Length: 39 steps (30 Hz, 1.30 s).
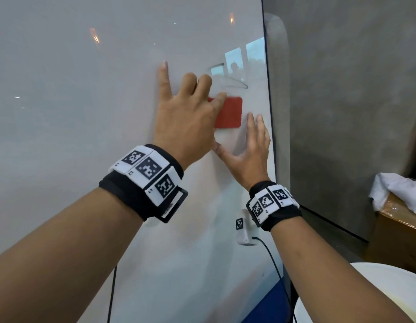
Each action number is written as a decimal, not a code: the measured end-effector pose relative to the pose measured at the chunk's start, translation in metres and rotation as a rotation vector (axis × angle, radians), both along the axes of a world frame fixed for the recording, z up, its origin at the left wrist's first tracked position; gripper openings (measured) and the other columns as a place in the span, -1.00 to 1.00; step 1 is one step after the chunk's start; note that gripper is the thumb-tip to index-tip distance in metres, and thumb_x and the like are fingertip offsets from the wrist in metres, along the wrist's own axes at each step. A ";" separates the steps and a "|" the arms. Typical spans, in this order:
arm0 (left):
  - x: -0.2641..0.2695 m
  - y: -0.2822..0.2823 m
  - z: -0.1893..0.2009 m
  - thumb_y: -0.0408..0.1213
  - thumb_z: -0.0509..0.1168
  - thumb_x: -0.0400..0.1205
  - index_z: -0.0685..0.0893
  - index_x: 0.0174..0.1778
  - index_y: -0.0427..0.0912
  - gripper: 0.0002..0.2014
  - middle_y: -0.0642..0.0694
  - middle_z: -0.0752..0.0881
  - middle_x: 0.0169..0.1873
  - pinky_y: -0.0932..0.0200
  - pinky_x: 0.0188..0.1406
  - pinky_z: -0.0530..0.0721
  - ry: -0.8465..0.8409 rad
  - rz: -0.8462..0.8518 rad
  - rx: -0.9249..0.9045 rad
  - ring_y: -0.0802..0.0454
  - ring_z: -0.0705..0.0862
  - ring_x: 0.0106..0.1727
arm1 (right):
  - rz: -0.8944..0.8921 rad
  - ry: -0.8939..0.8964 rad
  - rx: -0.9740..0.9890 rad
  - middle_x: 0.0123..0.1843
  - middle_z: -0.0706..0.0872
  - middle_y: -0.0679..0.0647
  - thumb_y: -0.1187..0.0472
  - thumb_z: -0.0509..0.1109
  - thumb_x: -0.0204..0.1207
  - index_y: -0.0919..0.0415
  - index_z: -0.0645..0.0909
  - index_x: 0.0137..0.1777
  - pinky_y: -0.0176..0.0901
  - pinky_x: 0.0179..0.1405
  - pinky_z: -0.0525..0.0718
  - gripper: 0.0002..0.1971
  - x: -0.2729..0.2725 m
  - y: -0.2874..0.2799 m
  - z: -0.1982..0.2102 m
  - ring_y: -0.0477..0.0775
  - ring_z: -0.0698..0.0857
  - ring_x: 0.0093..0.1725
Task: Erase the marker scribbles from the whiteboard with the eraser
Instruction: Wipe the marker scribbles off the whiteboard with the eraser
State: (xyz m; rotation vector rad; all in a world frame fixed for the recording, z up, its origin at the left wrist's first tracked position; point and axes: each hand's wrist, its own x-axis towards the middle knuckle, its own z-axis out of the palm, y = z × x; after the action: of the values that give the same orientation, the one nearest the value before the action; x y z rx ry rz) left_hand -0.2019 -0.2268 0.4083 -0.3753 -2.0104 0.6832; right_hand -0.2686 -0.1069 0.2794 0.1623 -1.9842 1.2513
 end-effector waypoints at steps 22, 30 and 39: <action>-0.012 0.008 0.007 -0.10 0.44 0.44 0.64 0.32 -0.06 -0.51 -0.20 0.55 0.17 -0.61 0.51 0.16 0.010 -0.037 -0.013 -0.30 0.51 0.24 | 0.020 -0.021 -0.006 0.78 -0.03 0.11 -0.62 0.23 0.22 0.00 0.01 0.76 0.27 0.69 0.08 0.18 0.002 0.002 0.002 0.15 -0.04 0.73; -0.017 0.008 0.027 -0.03 0.42 0.52 0.43 0.56 -0.06 -0.33 -0.28 0.52 0.27 -0.60 0.50 0.18 0.218 0.040 0.255 -0.34 0.51 0.32 | 0.043 -0.020 -0.052 0.79 -0.03 0.02 -0.57 0.30 0.27 -0.04 0.04 0.75 0.27 0.70 0.06 0.12 -0.003 0.005 0.004 0.09 -0.06 0.74; -0.024 0.022 0.020 -0.08 0.49 0.45 0.59 0.42 -0.03 -0.42 -0.21 0.54 0.22 -0.67 0.47 0.19 0.162 0.020 0.093 -0.30 0.50 0.29 | 0.032 -0.029 -0.044 0.78 -0.03 0.05 -0.44 0.42 0.36 -0.02 0.04 0.75 0.20 0.71 0.03 0.07 0.001 0.006 0.007 0.11 -0.07 0.74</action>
State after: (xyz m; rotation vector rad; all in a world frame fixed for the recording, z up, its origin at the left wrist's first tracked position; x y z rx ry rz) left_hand -0.2255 -0.2046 0.4282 -0.2379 -1.8863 0.6105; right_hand -0.2673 -0.1004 0.2861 0.1558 -1.9845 1.3235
